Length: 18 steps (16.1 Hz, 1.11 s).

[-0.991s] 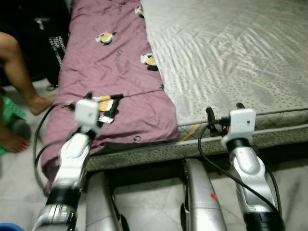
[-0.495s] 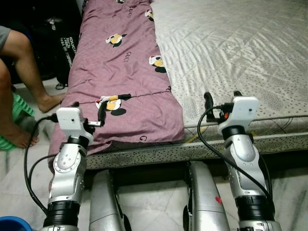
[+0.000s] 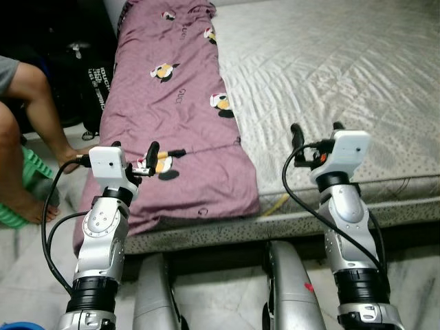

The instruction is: Clean up the room

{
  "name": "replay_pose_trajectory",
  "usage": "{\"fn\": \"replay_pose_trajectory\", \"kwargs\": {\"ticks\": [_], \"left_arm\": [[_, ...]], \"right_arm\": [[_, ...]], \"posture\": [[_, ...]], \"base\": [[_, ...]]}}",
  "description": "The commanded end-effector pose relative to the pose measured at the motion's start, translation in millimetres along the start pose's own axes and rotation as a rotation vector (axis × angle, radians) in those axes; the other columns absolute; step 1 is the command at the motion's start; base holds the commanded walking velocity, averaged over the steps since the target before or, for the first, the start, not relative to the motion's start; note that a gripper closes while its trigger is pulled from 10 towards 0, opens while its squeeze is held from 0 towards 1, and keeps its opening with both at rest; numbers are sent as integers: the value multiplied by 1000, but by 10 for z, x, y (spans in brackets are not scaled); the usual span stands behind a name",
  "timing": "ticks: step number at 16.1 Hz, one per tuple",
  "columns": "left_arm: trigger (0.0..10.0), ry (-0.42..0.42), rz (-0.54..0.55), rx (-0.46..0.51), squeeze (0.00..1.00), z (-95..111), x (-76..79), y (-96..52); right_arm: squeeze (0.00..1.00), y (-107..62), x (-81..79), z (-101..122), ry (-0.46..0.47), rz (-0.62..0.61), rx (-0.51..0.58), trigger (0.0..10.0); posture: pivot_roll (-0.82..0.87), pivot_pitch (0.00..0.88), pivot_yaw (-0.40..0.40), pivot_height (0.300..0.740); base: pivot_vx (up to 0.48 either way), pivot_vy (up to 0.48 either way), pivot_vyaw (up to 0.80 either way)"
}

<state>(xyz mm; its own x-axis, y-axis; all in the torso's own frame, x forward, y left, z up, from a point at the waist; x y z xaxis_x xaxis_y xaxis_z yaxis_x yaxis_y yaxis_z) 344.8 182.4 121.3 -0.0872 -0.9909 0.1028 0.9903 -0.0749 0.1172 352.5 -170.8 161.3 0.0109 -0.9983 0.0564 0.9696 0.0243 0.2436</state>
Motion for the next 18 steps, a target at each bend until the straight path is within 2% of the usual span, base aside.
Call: {"fn": "replay_pose_trajectory", "kwargs": {"ticks": [1,9,13,15,18], "left_arm": [[10000,13,-7,-7,0,6,10,37],[10000,38,-3,-26,0,-28,-11,49],[10000,45,28,-58,0,-130,-41,-62],[10000,54,31,-119,0,-287,-61,-139],[10000,69,44,-109,0,-250,-81,-112]], "right_arm": [[0,32,-32,28,5,14,14,10000],[0,22,42,33,-39,0,21,10000],[0,-26,39,33,-57,-5,22,10000],[0,-127,101,-84,-65,-38,-15,10000],[0,-236,66,-146,-63,-33,-39,10000]], "posture": [[-89,0,99,608],[-93,0,94,690],[-107,0,115,733],[-114,0,118,740],[-110,0,115,740]], "base": [[0,0,0],[0,0,0],[0,0,0],[0,0,0],[0,0,0]]}}
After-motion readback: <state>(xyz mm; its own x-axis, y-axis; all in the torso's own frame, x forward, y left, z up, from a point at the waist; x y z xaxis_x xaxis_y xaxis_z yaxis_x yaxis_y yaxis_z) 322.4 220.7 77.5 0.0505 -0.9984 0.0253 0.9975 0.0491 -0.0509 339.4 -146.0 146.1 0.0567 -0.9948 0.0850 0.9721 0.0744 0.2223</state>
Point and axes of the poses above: a point about 5 cm out from each wrist's last joint towards the gripper, its own y axis pointing out of the wrist towards the gripper, its own z axis along the axis of the wrist's last joint, x = y × z, the point moved 4 cm from there along y, pointing out of the wrist towards the gripper, and after that the axes turned 3 degrees about -y, right-handed, at the moved point
